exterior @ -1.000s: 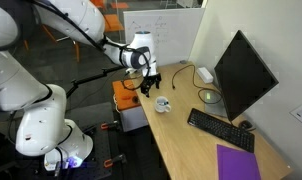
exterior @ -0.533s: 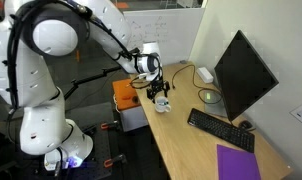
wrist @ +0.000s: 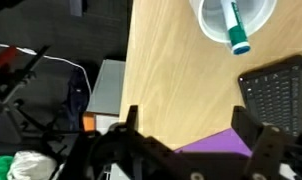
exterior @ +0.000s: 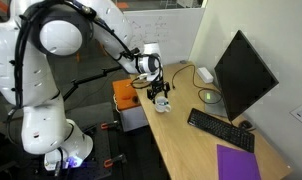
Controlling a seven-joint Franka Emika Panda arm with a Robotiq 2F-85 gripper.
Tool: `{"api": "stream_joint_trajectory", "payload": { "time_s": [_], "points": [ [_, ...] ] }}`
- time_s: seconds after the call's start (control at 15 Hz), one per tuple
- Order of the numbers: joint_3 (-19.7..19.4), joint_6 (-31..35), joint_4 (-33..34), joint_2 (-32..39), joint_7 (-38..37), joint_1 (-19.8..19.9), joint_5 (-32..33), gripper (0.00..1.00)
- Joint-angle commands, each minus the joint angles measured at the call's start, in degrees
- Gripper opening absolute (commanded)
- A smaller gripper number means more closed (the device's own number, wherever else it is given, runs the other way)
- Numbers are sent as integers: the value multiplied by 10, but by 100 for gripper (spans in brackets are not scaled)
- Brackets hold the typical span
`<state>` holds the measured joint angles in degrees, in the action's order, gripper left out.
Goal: Take the marker out of the cup and put it on the desk
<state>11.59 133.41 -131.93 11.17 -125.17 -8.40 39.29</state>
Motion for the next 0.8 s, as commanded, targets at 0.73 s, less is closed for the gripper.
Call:
{"api": "stream_joint_trajectory", "payload": {
  "time_s": [0.73],
  "points": [
    [-86, 1, 158, 191, -23, -134, 10, 68]
  ]
}}
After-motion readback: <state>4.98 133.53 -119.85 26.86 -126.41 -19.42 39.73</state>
